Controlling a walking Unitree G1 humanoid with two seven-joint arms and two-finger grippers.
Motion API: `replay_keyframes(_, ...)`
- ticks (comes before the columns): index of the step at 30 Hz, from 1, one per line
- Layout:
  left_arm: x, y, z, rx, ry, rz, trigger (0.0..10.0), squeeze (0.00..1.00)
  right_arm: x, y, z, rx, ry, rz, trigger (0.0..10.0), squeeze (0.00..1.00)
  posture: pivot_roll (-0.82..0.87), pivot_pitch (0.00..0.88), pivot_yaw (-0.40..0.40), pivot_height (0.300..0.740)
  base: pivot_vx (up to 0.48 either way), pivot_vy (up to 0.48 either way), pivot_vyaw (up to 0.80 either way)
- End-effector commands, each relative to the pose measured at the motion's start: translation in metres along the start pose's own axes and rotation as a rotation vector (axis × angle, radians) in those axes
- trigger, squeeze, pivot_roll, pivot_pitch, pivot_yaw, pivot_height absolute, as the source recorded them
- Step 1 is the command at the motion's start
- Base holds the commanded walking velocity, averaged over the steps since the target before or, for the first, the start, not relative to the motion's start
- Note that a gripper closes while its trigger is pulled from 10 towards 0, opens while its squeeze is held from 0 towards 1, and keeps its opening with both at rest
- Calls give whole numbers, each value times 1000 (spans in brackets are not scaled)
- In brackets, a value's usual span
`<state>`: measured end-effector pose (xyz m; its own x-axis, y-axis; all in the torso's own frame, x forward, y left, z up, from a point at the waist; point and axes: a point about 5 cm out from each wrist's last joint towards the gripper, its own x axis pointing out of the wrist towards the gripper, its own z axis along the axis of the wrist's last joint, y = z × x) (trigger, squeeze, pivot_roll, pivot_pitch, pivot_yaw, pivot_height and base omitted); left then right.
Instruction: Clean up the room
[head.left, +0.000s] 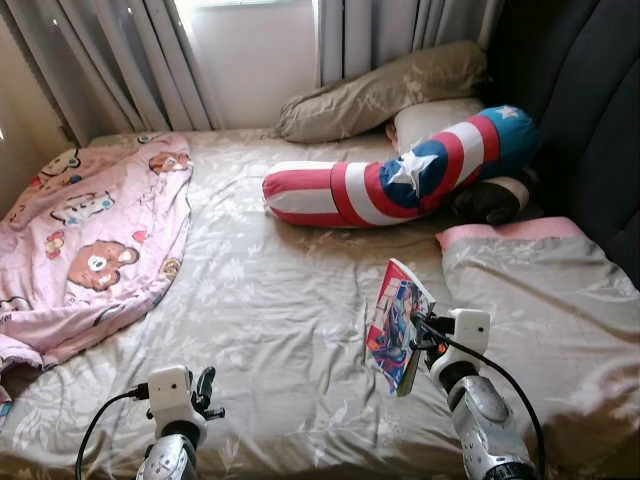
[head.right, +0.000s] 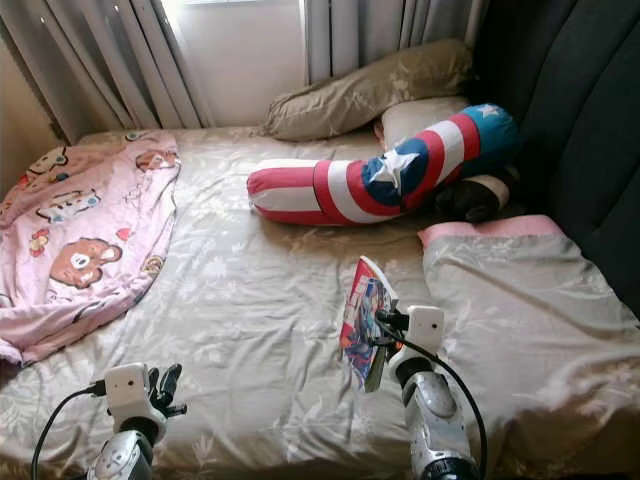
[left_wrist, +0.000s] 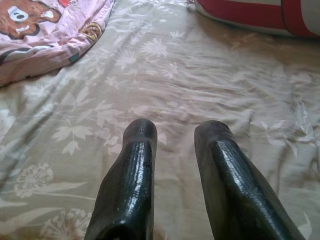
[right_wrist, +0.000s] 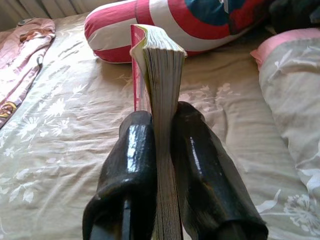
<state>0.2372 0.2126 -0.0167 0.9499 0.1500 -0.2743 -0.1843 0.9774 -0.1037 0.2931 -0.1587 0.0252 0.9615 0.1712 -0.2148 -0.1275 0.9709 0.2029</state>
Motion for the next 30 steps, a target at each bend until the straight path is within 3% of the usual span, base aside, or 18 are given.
replay_keyframes(1, -2, 4, 0, -6, -10, 19, 10000, 0, 3, 2, 16, -42, -79, 27, 10000, 0, 18, 0, 48, 734, 0, 0, 775)
replay_keyframes(6, 0, 0, 5, -11, -32, 7, 10000, 0, 2, 1, 15, -40, -73, 17, 10000, 0, 12, 0, 50, 734, 0, 0, 800)
replay_keyframes(20, 6, -20, 20, -6, -103, -72, 10000, 0, 0, -11, 22, -2, -119, -59, 10000, 0, -8, 0, 41, 734, 0, 0, 0)
replay_keyframes(30, 9, -20, 29, -11, -132, -69, 10000, 0, 5, -11, 25, -17, -113, -69, 10000, 0, -1, 0, 32, 734, 0, 0, 0)
